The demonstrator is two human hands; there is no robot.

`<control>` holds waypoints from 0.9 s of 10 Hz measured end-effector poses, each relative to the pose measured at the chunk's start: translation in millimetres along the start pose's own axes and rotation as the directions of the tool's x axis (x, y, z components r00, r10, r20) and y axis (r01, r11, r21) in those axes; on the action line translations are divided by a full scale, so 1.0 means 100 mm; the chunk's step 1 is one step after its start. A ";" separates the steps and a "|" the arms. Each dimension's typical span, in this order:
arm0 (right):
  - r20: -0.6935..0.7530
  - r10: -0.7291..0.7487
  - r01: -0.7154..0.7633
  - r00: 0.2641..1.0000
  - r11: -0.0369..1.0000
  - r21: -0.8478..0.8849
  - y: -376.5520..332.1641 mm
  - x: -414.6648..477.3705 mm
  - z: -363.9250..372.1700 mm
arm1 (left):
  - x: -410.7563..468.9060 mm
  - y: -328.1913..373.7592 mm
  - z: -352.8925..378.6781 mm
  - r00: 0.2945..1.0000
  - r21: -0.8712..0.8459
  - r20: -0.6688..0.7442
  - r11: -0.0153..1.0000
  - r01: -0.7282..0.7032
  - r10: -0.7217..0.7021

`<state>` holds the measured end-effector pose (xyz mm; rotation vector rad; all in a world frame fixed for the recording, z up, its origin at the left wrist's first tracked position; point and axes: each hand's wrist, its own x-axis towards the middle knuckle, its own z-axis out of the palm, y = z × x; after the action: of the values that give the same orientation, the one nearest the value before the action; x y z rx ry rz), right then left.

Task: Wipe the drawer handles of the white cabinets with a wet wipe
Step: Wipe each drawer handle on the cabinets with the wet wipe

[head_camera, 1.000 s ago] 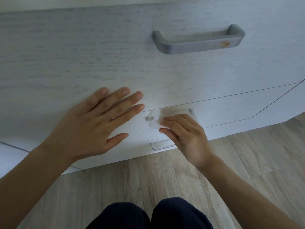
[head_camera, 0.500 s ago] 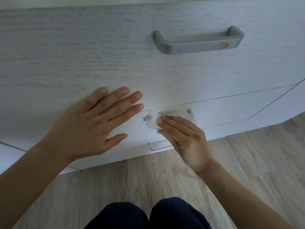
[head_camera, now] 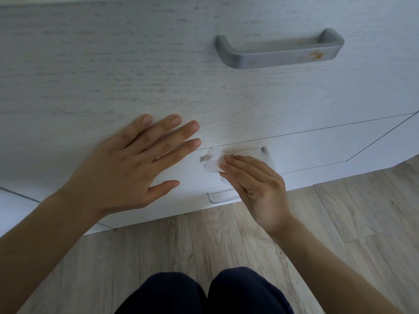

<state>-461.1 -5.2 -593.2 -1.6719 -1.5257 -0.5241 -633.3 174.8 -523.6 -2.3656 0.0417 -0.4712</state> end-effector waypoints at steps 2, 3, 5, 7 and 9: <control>-0.038 0.118 -0.117 0.992 0.993 0.030 -0.01 -0.01 0.02 | -0.01 0.00 0.00 1.000 0.002 0.006 1.000 0.002 -0.002; -0.045 0.173 -0.170 0.984 0.983 0.073 -0.03 -0.01 0.07 | -0.01 0.00 0.00 1.000 -0.001 0.008 1.000 0.001 -0.001; -0.061 0.229 -0.226 0.971 0.973 0.051 -0.07 0.00 0.12 | -0.01 0.01 0.01 1.000 -0.003 0.000 1.000 0.001 -0.001; -0.079 0.227 -0.224 0.971 0.973 0.046 -0.12 -0.03 0.13 | 0.00 0.00 0.02 1.000 -0.009 0.000 1.000 0.001 -0.001; 0.015 0.291 -0.291 0.957 0.955 0.056 -0.30 -0.12 0.14 | 0.00 0.00 0.01 1.000 0.007 0.004 1.000 -0.006 0.006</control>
<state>-495.1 -3.0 -602.1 -1.8140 -1.2554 -0.3144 -633.0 175.9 -524.5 -2.3585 0.0447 -0.4627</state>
